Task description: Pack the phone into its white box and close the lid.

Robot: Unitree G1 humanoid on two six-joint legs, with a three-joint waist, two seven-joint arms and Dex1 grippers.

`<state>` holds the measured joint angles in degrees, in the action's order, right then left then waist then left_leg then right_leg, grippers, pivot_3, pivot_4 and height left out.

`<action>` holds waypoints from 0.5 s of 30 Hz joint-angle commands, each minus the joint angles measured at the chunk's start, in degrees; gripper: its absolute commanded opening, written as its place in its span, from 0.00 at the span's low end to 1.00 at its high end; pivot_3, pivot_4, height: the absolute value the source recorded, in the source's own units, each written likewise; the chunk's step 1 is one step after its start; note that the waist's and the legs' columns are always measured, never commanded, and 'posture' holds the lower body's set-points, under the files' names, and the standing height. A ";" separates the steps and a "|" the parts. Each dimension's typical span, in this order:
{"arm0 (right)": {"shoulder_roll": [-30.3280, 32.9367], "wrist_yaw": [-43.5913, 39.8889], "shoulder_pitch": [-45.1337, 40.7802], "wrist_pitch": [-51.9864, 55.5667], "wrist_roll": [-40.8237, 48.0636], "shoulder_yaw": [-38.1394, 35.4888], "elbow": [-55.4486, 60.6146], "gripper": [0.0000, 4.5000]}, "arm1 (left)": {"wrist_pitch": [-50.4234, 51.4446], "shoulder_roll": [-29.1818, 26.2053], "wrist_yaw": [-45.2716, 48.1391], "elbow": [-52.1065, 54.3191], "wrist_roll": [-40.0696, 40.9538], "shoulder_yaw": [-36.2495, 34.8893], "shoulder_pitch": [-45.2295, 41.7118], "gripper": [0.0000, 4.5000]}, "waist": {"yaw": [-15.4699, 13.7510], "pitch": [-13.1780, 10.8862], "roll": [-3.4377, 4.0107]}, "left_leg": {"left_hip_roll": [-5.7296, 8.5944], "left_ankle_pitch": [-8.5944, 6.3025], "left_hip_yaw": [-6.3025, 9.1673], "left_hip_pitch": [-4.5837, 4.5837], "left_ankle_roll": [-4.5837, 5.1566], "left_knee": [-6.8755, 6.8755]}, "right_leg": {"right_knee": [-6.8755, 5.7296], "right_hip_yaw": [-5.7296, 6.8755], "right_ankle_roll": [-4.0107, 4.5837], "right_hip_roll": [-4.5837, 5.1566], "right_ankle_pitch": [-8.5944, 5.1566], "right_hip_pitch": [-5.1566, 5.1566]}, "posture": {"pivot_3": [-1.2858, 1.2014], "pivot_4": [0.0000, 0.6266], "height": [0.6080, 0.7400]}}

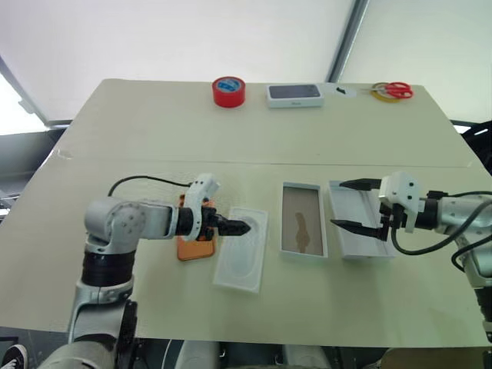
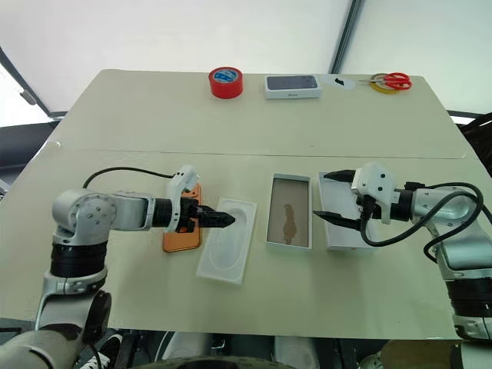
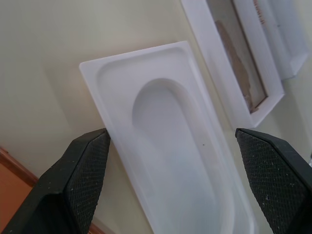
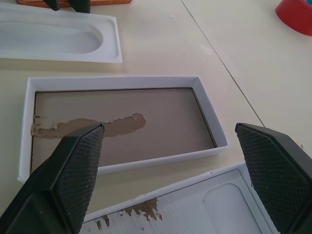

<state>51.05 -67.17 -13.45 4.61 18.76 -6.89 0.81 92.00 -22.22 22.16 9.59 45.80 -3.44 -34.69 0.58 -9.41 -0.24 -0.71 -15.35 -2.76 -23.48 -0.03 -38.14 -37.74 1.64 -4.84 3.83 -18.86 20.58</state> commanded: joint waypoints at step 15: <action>-0.32 2.25 0.00 -3.81 -0.75 -1.76 -0.48 1.00 | 0.50 3.17 -3.68 -9.30 4.96 -1.86 -0.12 0.83 | -0.34 0.01 0.02 | -0.01 0.05 0.01 0.03 -0.09 -0.01 | 0.00 -0.01 0.00 -0.01 0.00 -0.03 | 0.52 0.24 1.00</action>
<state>50.25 -65.41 -13.50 1.87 18.05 -6.92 -0.31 91.71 -19.40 19.09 0.78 51.47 -4.94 -36.54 0.24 -9.40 -0.22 -0.72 -15.30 -2.75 -23.42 -0.12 -38.15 -37.73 1.63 -4.84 3.83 -18.86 20.53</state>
